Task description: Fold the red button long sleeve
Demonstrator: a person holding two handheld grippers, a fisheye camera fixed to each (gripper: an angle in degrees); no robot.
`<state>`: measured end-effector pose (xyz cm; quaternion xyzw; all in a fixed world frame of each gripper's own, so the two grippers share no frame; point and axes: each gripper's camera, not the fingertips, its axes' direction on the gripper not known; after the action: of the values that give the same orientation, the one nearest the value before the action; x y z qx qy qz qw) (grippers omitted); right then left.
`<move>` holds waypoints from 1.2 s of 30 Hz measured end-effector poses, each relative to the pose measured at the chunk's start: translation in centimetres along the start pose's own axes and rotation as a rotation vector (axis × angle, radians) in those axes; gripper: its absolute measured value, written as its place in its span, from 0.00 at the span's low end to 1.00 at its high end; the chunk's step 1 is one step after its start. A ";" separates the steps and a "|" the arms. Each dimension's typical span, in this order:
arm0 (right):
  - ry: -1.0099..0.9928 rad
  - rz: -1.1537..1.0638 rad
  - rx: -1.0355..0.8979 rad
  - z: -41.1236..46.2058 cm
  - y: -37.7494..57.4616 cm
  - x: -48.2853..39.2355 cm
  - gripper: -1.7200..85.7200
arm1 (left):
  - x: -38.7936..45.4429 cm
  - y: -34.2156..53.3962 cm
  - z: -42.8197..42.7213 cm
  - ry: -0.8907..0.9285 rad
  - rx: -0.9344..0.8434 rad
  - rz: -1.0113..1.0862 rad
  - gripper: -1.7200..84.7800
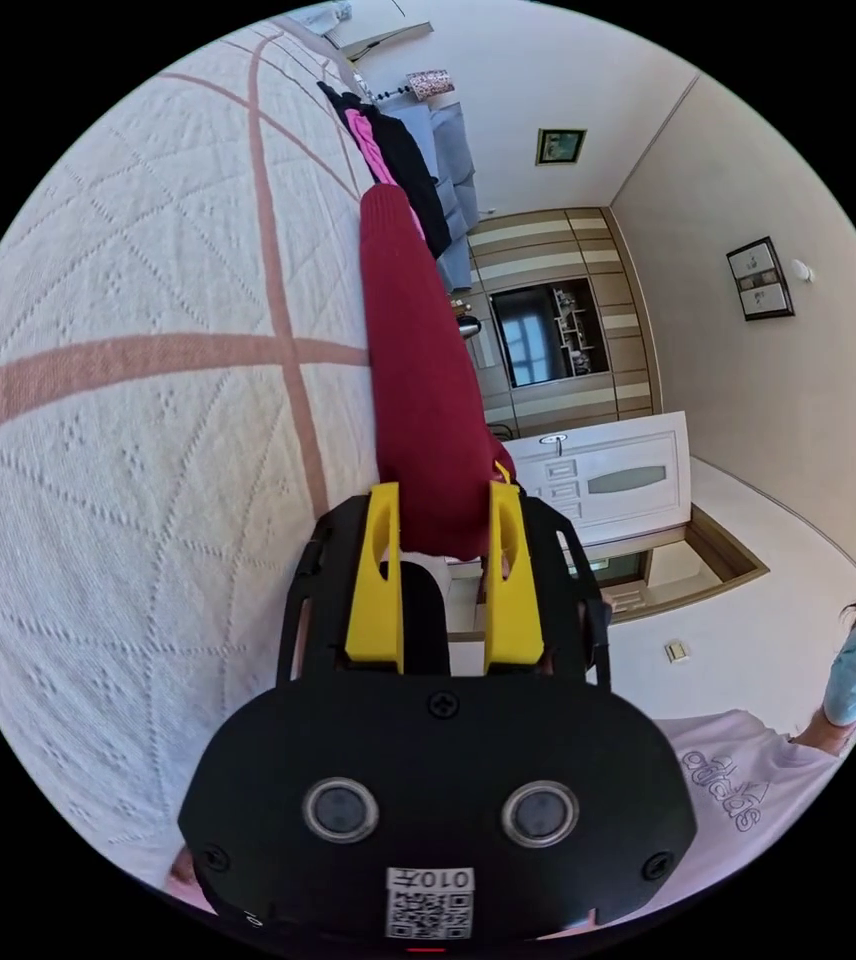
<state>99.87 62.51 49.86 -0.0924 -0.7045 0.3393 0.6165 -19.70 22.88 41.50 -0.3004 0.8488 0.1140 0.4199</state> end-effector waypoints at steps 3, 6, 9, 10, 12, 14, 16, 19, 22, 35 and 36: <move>0.071 -0.026 -0.026 -0.1 -0.5 0.2 0.12 | 0.4 0.0 -0.3 -0.034 -0.020 0.016 0.17; 0.109 -0.053 -0.040 0.1 -0.6 -0.3 0.11 | 0.9 0.0 -1.0 -0.065 -0.025 0.036 0.16; 0.082 -0.106 -0.057 0.4 -0.4 -1.9 0.11 | 2.0 -0.4 -2.3 -0.048 -0.041 0.076 0.14; 0.077 -0.139 -0.075 0.7 -0.2 -2.9 0.11 | 2.7 -0.7 -3.2 -0.039 -0.045 0.099 0.14; 0.091 -0.196 -0.108 1.5 0.0 -4.8 0.11 | 3.8 -1.2 -5.0 -0.025 -0.040 0.134 0.14; 0.083 -0.271 -0.141 3.0 0.6 -7.4 0.11 | 5.4 -1.7 -7.1 -0.014 -0.030 0.170 0.13; 0.058 -0.328 -0.164 4.3 1.2 -9.5 0.11 | 8.2 -1.9 -10.1 -0.012 -0.011 0.239 0.13; 0.041 -0.426 -0.228 7.4 2.6 -12.7 0.12 | 11.6 -0.9 -14.6 -0.028 0.005 0.325 0.13; 0.017 -0.451 -0.321 12.5 3.0 -13.7 0.11 | 12.0 0.2 -19.7 0.002 0.046 0.299 0.12; -0.241 -0.785 -0.551 52.4 -2.4 -27.0 0.11 | 23.0 -9.3 -50.4 -0.364 0.361 0.493 0.11; -0.240 -0.791 -0.552 54.0 -2.4 -27.0 0.11 | 23.4 -9.8 -52.9 -0.397 0.402 0.480 0.10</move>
<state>56.26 26.26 28.97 0.0617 -0.8152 -0.1116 0.5650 -58.78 -18.18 56.65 0.0235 0.8026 0.0963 0.5882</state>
